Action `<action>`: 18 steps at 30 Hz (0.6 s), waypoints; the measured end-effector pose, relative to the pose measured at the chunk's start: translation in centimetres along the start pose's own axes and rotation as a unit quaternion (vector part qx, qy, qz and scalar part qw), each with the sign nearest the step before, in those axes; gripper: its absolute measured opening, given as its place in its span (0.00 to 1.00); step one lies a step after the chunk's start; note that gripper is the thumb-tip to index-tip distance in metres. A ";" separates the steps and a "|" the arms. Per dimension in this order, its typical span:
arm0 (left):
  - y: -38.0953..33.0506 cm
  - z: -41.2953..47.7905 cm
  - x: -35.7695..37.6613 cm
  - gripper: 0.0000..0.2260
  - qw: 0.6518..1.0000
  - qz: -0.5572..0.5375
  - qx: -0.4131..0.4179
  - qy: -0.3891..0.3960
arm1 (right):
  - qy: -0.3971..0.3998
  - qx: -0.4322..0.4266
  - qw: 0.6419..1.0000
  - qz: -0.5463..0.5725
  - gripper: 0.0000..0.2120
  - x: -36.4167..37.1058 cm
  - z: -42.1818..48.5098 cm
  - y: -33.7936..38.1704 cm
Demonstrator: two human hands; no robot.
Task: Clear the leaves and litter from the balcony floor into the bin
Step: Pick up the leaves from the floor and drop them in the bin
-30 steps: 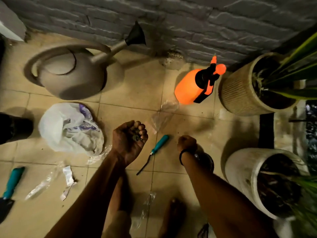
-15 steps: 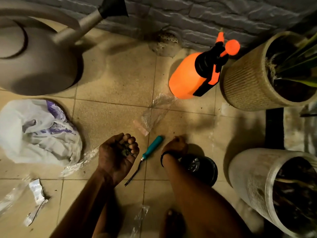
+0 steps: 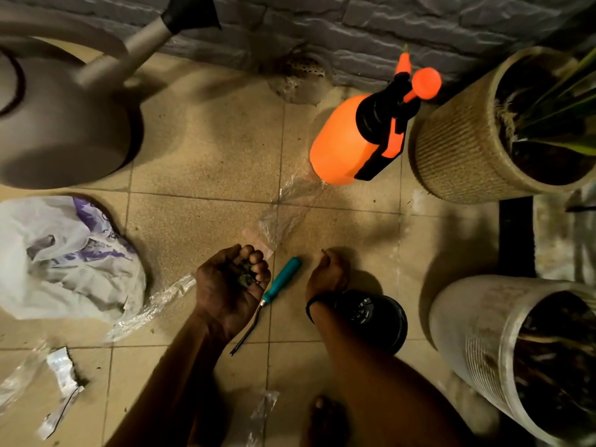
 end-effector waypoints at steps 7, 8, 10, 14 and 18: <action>1.0 0.0 -0.5 0.16 1.000 0.013 -0.007 -0.015 | -0.006 -0.013 1.000 0.000 0.10 -0.2 0.0 1.0; 1.1 0.0 -0.6 0.16 1.000 0.015 -0.008 -0.017 | -0.001 -0.024 1.000 -0.009 0.10 -0.2 0.0 1.2; 1.2 0.0 -0.7 0.15 1.000 0.017 -0.007 -0.020 | 0.008 -0.048 0.998 -0.027 0.09 -0.1 0.2 1.4; 1.3 0.2 -1.0 0.13 0.999 0.022 -0.007 -0.030 | 0.041 -0.039 0.998 -0.042 0.11 -0.1 1.2 1.7; 1.5 0.0 -0.9 0.12 0.999 0.035 -0.007 -0.033 | 0.081 0.027 0.996 -0.007 0.10 0.3 3.0 1.9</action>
Point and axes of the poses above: each hand's wrist, its own z-axis towards the middle knuckle, its own x-axis out of the palm, y = z × x, the point moved 7 cm from there along z, towards the middle knuckle
